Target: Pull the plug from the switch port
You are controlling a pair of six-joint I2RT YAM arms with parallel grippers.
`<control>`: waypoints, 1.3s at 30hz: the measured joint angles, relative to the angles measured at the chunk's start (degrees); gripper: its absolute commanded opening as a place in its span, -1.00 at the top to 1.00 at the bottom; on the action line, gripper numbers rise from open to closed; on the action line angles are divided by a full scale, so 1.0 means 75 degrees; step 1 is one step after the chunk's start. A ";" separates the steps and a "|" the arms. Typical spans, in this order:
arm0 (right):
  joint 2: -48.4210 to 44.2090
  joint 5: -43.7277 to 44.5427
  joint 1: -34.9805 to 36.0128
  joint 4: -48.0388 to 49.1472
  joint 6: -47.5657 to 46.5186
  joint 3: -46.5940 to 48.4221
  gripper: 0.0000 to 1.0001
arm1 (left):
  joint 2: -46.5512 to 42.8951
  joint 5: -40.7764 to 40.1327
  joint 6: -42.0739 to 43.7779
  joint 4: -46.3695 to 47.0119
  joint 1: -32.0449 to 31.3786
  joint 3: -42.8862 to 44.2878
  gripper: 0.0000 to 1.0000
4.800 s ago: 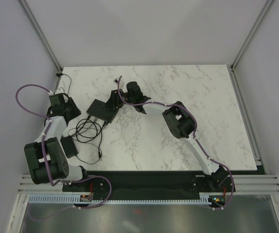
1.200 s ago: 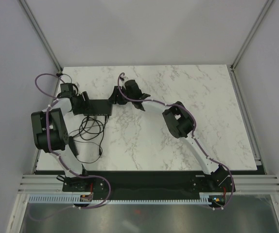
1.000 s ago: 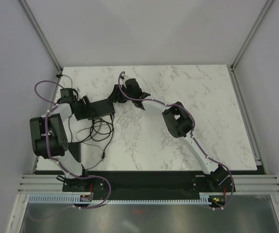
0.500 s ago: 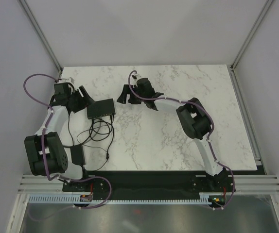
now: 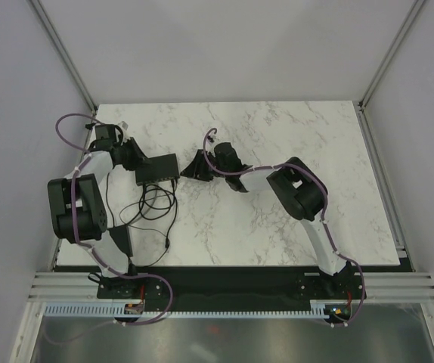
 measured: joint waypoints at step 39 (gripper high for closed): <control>0.0772 0.0866 0.0627 -0.0128 0.0866 0.0761 0.86 | 0.0434 -0.2862 0.0673 -0.0638 -0.2483 0.0259 0.95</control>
